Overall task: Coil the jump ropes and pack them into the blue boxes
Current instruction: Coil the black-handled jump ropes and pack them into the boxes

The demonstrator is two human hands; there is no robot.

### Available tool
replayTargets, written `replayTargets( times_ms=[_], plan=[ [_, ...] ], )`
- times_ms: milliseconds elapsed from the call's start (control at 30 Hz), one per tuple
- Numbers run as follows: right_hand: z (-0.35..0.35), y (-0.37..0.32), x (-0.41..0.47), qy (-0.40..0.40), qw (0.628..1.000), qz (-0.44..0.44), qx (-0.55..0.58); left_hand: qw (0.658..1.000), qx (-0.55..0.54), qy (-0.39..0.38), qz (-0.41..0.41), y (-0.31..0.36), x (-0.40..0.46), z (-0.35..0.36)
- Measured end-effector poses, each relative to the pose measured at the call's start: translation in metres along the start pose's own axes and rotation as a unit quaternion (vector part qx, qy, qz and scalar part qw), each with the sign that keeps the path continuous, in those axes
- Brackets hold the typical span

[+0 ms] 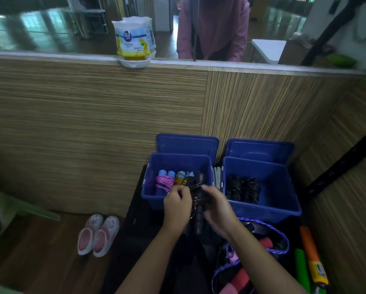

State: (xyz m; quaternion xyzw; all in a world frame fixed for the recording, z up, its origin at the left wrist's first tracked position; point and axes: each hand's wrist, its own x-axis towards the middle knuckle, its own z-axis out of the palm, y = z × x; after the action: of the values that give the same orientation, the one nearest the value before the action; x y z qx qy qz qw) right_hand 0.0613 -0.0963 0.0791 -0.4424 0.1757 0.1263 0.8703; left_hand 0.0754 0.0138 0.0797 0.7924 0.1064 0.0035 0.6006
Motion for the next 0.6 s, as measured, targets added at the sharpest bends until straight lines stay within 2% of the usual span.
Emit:
replayTargets(
  times_ms=[67,233,333,400,433,600],
  plan=[
    [-0.002,0.0,-0.003,0.0,0.999,-0.028,-0.044,0.998,-0.038,-0.045,-0.029,0.003,-0.004,0.003],
    [-0.018,-0.008,-0.007,0.017,0.999,-0.038,-0.006,0.982,-0.127,-0.105,-0.09,-0.002,-0.001,0.003],
    [-0.026,-0.009,-0.006,0.019,0.999,-0.025,0.014,0.94,-0.235,-0.163,-0.183,0.0,-0.001,0.006],
    [-0.028,-0.009,-0.006,0.035,0.999,-0.033,0.018,0.916,-0.294,-0.171,-0.211,0.002,-0.006,0.013],
    [-0.027,-0.009,-0.006,0.046,0.998,-0.041,0.016,0.916,-0.298,-0.168,-0.21,0.002,-0.007,0.018],
    [-0.024,-0.006,-0.009,0.065,0.996,-0.065,-0.019,0.941,-0.256,-0.11,-0.192,-0.004,-0.003,0.039]
  ],
)
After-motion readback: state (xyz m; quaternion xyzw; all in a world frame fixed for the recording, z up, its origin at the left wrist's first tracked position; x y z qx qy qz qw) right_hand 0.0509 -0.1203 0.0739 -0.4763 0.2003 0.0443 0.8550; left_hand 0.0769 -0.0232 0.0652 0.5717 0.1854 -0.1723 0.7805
